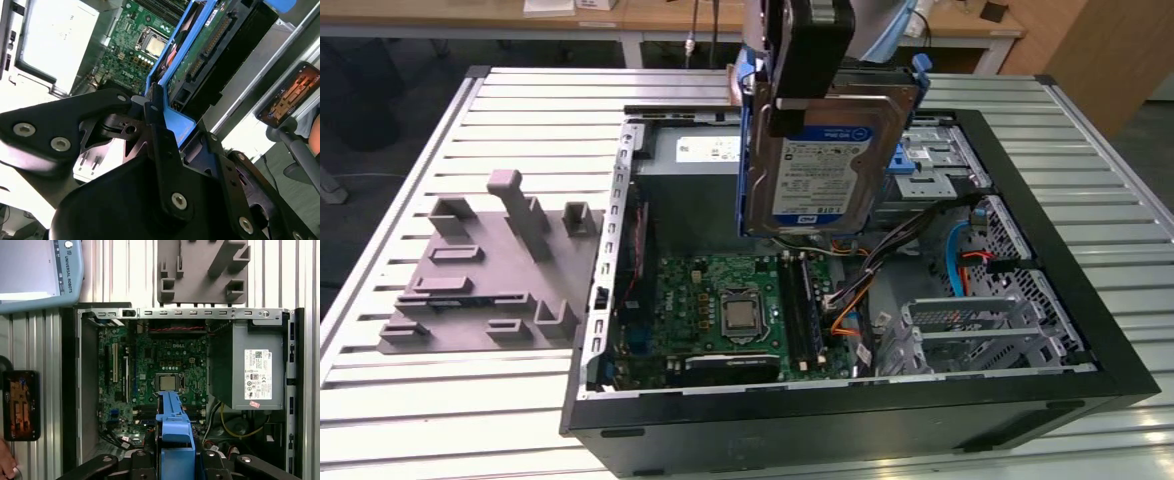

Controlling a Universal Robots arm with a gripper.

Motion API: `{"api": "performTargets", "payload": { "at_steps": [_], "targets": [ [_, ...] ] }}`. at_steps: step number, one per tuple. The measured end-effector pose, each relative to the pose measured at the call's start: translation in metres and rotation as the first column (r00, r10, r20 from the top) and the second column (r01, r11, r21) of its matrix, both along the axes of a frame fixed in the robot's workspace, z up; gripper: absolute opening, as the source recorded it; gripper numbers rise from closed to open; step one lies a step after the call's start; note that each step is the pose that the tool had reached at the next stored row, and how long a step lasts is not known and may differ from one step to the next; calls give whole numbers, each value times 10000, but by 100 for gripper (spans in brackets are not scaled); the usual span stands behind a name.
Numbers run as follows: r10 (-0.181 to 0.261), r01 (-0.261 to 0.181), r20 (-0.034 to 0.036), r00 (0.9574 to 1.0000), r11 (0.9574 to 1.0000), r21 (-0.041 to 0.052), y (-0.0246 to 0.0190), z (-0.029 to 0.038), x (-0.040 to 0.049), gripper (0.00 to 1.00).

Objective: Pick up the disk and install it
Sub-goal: 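Insert the disk into the insertion slot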

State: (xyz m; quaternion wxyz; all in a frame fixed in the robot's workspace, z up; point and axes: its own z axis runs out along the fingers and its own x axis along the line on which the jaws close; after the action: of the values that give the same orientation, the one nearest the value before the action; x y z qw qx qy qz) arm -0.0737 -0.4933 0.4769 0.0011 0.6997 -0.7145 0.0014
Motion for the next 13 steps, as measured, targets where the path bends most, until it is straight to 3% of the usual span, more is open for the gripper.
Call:
{"api": "performTargets", "payload": {
  "at_steps": [4,13],
  "targets": [
    [1,-1,0,10000,10000,-2,-58,-6,36,36],
    [1,-1,-1,10000,10000,-3,-88,-20,270,36]
  ]
}}
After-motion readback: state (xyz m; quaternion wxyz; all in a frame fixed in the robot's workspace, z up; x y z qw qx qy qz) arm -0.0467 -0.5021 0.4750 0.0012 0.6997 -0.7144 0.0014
